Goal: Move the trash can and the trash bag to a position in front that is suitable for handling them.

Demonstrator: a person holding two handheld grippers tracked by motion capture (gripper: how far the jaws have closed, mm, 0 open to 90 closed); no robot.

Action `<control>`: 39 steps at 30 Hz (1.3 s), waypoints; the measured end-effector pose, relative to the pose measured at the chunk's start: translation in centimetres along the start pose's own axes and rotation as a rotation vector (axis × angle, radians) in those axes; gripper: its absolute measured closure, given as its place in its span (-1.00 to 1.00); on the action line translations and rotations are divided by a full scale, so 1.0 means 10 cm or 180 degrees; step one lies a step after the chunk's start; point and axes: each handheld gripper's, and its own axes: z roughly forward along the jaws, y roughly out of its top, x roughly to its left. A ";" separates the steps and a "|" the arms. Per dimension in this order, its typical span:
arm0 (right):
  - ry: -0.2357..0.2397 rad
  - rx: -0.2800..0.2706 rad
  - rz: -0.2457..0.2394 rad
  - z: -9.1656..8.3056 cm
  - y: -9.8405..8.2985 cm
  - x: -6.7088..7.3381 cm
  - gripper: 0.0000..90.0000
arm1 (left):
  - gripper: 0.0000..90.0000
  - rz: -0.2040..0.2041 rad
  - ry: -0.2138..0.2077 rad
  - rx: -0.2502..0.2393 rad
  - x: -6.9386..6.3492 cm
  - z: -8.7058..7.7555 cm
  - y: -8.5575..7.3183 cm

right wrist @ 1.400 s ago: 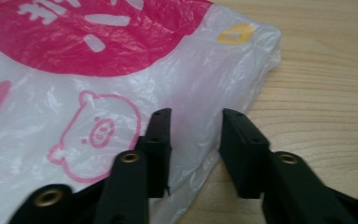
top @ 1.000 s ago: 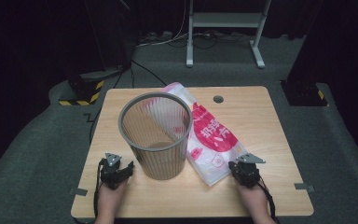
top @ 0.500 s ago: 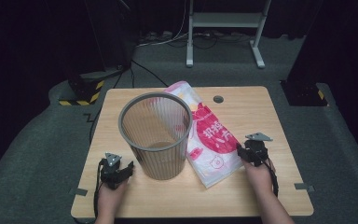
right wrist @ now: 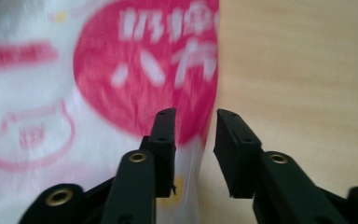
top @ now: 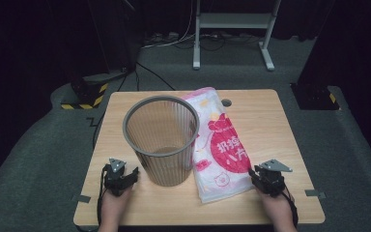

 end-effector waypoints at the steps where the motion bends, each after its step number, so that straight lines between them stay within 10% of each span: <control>1: 0.0000 0.0000 0.0000 0.00 0.00 0.00 0.48 | -0.11 0.0000 0.0000 0.0000 0.00 0.00 0.00; 8: -0.0171 0.0008 -0.0150 0.59 0.65 0.02 0.36 | -0.11 -0.0003 -0.0002 0.0001 0.00 0.00 0.00; 13: -0.0209 0.0370 0.0018 1.01 0.58 -0.01 0.31 | -0.11 -0.0003 -0.0002 0.0001 0.00 0.00 0.00; 17: -0.0150 0.0251 0.0024 0.99 0.49 0.01 0.99 | -0.11 0.0003 -0.0001 0.0002 0.00 0.00 0.00; 24: -0.0239 0.0255 -0.0106 0.84 0.37 -0.16 0.99 | -0.11 0.0002 0.0000 0.0002 0.00 0.00 0.00; 31: -0.0564 0.0275 0.0041 0.40 0.00 -0.85 0.99 | -0.11 0.0014 0.0000 0.0007 0.00 0.00 0.00; 39: -0.0753 0.0283 0.0055 0.12 -0.24 -1.25 0.99 | -0.10 0.0007 0.0016 0.0005 -0.01 0.00 0.00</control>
